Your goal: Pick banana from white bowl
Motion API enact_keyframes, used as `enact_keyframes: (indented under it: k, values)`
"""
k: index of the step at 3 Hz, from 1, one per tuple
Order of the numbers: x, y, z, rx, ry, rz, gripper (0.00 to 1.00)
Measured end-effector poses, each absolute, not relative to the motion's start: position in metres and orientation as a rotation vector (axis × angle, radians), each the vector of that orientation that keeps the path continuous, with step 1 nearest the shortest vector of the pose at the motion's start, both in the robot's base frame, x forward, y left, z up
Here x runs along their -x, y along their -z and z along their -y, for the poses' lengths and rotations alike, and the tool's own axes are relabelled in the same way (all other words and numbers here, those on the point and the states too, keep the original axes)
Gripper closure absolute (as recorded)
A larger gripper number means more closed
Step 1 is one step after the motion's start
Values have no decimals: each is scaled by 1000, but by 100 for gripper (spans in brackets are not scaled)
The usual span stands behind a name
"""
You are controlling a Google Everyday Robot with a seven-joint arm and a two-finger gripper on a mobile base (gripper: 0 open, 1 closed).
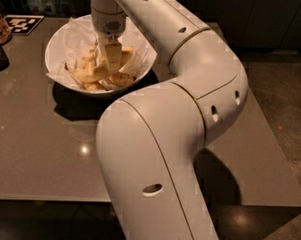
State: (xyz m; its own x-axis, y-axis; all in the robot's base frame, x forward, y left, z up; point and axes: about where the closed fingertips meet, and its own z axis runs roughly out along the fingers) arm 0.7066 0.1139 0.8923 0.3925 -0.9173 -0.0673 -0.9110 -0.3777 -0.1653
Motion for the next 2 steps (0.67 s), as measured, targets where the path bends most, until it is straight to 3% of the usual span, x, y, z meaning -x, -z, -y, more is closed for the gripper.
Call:
enact_keyframes:
  k: [2]
  values:
    - [-706,-890,-114,2475,49,-1641,45]
